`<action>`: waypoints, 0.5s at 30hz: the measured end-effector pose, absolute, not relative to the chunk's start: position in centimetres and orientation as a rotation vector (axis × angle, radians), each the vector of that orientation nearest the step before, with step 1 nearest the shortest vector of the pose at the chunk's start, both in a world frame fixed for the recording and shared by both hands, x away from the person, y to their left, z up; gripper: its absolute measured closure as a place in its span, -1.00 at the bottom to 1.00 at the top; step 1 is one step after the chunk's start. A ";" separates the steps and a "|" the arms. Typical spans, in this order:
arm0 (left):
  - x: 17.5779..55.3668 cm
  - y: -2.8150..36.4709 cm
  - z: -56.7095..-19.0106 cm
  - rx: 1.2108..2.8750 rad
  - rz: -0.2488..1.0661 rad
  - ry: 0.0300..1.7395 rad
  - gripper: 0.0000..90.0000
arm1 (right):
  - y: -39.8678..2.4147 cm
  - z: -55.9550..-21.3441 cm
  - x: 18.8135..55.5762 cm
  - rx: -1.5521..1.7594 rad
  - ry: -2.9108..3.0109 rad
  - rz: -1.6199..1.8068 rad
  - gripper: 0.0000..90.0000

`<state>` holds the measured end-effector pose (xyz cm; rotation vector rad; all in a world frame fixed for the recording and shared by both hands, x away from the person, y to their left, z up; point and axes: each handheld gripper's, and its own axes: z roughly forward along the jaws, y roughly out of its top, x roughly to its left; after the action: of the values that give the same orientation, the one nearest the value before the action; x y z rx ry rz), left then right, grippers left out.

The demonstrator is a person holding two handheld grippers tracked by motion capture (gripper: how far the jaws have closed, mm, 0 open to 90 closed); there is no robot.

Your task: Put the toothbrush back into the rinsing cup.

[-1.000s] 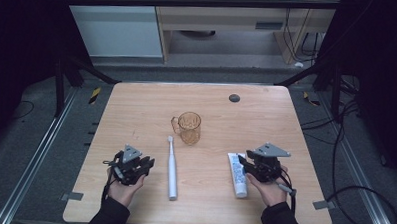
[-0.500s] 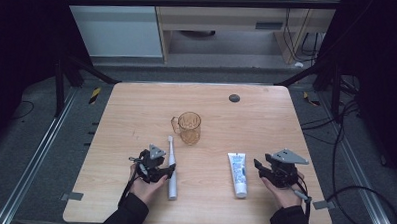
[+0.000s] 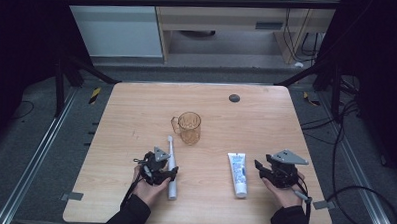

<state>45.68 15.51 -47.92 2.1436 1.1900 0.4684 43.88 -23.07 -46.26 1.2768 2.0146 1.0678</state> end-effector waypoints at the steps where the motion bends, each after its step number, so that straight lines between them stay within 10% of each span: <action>1: 45.7 15.5 -47.9 2.144 0.468 1.190 0.08 | -23.1 -46.3 43.9 1.277 2.015 1.068 0.12; 15: 45.7 16.3 -48.1 2.150 0.473 1.241 0.25 | -23.1 -46.3 43.9 1.277 2.018 1.068 0.12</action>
<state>45.75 16.31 -48.07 2.1497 1.2412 0.4730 43.91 -23.09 -46.30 1.2774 2.0177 1.0678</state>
